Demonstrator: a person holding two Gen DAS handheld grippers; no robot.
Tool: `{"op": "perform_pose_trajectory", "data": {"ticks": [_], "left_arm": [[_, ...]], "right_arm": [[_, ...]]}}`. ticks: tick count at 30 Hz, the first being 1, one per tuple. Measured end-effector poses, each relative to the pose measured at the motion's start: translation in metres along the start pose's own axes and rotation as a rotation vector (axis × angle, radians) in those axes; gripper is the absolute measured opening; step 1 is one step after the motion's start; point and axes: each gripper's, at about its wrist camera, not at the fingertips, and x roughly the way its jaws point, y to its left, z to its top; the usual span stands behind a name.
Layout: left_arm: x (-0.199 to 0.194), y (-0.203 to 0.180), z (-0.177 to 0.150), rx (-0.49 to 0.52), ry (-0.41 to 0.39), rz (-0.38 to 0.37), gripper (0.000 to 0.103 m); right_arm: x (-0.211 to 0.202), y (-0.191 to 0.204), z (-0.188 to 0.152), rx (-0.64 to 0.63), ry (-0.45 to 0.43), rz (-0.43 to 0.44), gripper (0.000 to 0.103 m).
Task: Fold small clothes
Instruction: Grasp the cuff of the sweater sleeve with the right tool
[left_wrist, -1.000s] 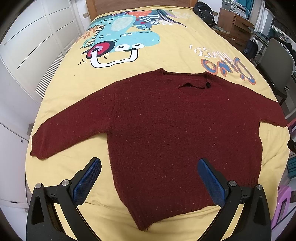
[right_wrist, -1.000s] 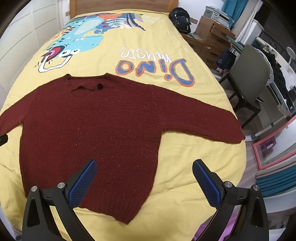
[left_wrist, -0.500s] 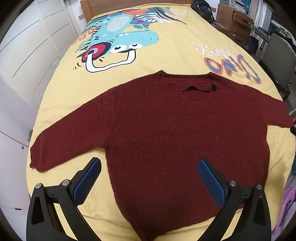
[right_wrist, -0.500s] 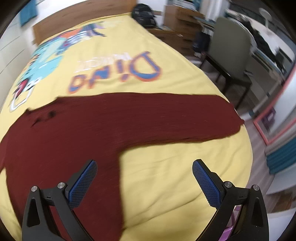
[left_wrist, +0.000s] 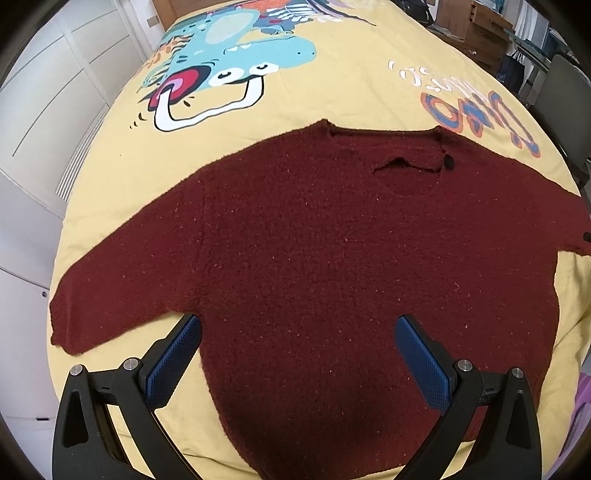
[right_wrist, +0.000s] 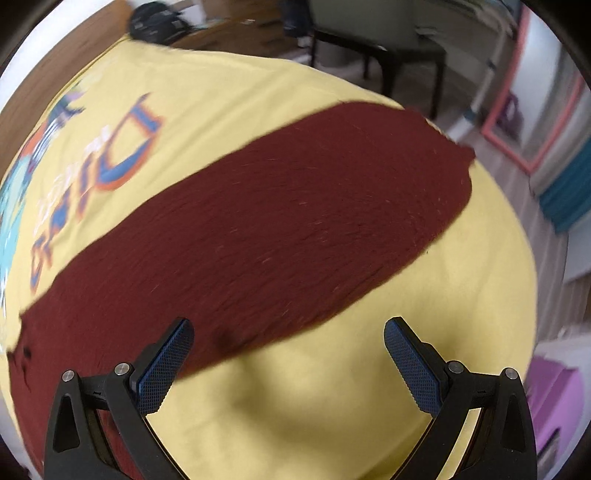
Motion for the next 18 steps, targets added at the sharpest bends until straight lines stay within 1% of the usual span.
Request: {"op": "perform_pose_trajectory", "data": {"ticks": [4,7,9,11,12,13,14,15,16,17,18], "left_arm": [[0.007,0.008,0.0,-0.015,0.017,-0.014,0.102],[0.009,0.017,0.0,-0.044,0.027,-0.035,0.102],[0.01,0.022,-0.001,-0.052,0.026,-0.03,0.102],[0.011,0.026,-0.003,-0.06,0.031,-0.02,0.102],[0.012,0.027,-0.003,-0.064,0.033,-0.02,0.102],[0.013,0.029,-0.004,-0.069,0.037,-0.021,0.102],[0.014,0.03,-0.005,-0.074,0.042,-0.02,0.102],[0.015,0.031,-0.006,-0.077,0.044,-0.018,0.102],[0.015,0.032,-0.007,-0.081,0.045,-0.015,0.102],[0.015,0.033,-0.007,-0.083,0.044,-0.014,0.102],[0.015,0.034,-0.008,-0.084,0.043,-0.014,0.102]], "right_arm": [[0.023,-0.018,0.015,0.086,0.026,0.021,0.102],[0.033,-0.027,0.025,0.109,0.043,0.006,0.102],[0.039,-0.032,0.033,0.129,0.052,0.005,0.102],[0.041,-0.038,0.038,0.169,0.061,0.024,0.102],[0.041,-0.04,0.041,0.18,0.061,0.028,0.096],[0.041,-0.041,0.043,0.177,0.063,0.02,0.089],[0.043,-0.04,0.047,0.168,0.069,0.005,0.085],[0.043,-0.041,0.05,0.164,0.072,-0.002,0.076],[0.044,-0.042,0.053,0.164,0.075,-0.002,0.064],[0.043,-0.044,0.055,0.168,0.08,-0.003,0.056],[0.042,-0.047,0.058,0.173,0.089,-0.002,0.037]]}}
